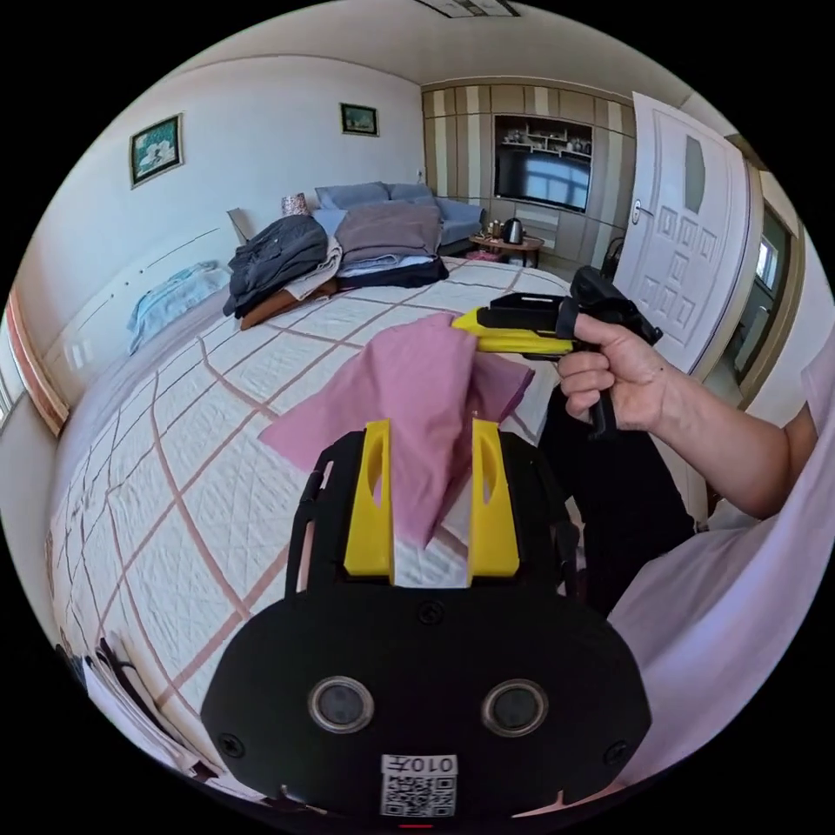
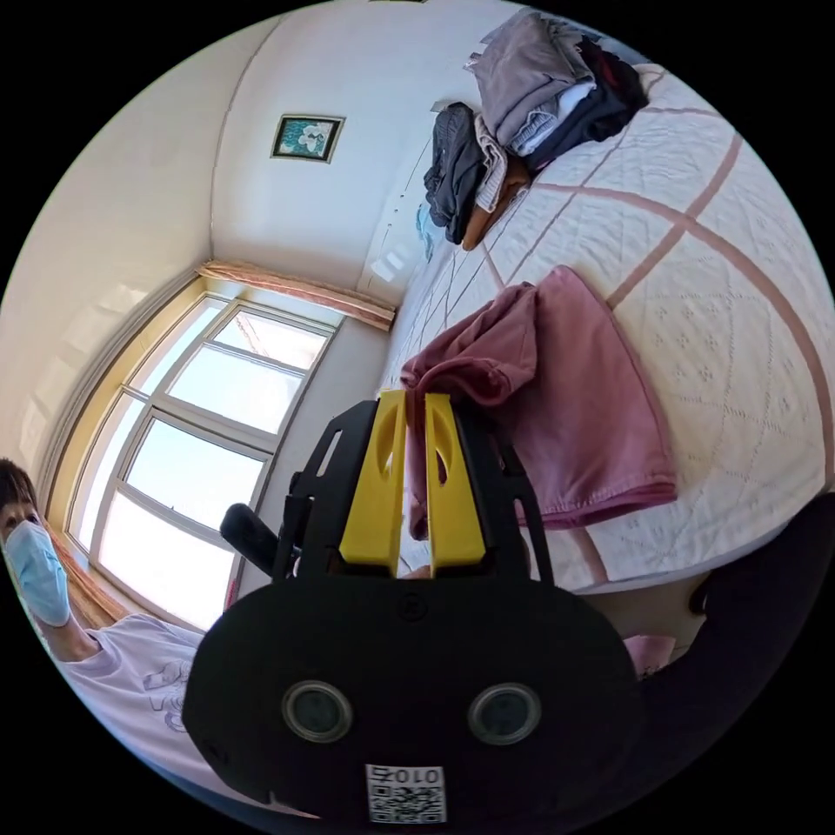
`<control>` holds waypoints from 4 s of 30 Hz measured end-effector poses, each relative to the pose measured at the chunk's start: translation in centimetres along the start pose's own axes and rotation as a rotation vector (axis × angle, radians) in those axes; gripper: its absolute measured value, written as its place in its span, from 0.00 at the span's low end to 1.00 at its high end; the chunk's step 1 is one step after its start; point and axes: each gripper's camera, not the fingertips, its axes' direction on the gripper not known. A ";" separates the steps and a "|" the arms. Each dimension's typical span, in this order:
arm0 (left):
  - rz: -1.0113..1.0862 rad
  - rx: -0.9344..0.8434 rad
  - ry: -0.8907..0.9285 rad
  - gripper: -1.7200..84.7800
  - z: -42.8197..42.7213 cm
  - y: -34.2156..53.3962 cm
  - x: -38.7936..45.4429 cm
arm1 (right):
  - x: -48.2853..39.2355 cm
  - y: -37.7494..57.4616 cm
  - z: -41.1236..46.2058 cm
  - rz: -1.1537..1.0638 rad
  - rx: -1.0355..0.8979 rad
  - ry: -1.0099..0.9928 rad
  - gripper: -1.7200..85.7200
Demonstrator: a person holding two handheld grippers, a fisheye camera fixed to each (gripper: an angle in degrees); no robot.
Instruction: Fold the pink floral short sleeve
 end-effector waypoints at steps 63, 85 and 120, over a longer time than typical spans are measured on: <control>0.103 -0.171 -0.186 0.08 17.0 1.5 6.0 | -3.7 8.0 2.8 -0.223 -0.150 0.401 0.08; -0.083 -0.129 -0.012 0.14 18.1 -4.9 -8.4 | -7.6 -8.6 16.2 -0.448 -0.410 0.582 0.08; -0.212 -0.204 -0.012 0.17 10.3 -0.5 -10.7 | -21.3 12.5 16.4 -0.837 -0.254 0.638 0.10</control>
